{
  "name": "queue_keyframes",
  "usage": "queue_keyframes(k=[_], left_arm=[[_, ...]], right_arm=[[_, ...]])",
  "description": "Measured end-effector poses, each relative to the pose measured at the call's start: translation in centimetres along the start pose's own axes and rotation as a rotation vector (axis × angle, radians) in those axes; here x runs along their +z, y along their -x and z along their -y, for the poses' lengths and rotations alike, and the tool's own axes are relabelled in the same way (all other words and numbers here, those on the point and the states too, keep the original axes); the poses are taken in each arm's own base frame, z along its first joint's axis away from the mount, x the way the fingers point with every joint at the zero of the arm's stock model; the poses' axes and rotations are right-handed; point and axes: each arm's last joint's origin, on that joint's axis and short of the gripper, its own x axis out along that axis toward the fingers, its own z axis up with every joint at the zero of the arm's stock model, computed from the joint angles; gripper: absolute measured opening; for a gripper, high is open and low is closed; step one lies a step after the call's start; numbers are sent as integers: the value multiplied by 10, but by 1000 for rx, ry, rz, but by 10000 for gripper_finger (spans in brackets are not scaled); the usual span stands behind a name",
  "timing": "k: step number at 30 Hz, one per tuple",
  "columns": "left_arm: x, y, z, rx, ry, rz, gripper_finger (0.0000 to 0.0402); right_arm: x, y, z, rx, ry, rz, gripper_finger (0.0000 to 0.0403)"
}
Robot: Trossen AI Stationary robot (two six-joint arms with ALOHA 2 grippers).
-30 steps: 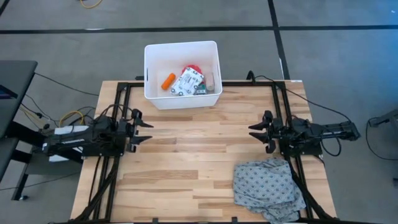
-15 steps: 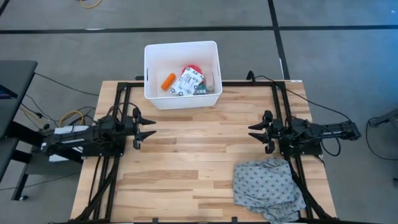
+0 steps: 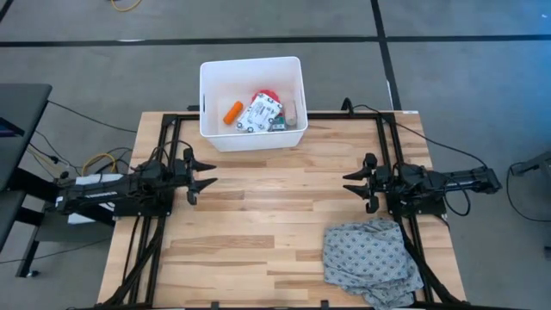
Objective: Pick & place medical supplies in basket/bin
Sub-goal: Return to Home Position
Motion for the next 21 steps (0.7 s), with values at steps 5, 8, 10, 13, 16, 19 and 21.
queue_keyframes(k=[5, 8, 10, 13, 16, 19, 21], left_arm=[[0, 0, 0, 0, -9, 0, 193], [0, 0, 0, 0, 0, -1, 193], [0, 0, 0, 0, -1, -1, 193], [0, 0, 0, 0, -10, -1, 193], [0, 0, 0, 1, -3, -1, 193], [0, 0, 0, 1, 0, -1, 193], [0, 0, 0, 1, -10, -1, 193]], right_arm=[[0, 0, 0, 0, 0, 0, 134], [0, 0, 0, 0, 0, 0, 134], [0, 0, 0, 0, 0, 0, 133], [0, 0, 0, -1, 0, 1, 133], [0, 0, 0, -1, 0, 1, 135], [0, 0, 0, -1, 0, 1, 134], [0, 0, 0, -1, 0, 1, 133]])
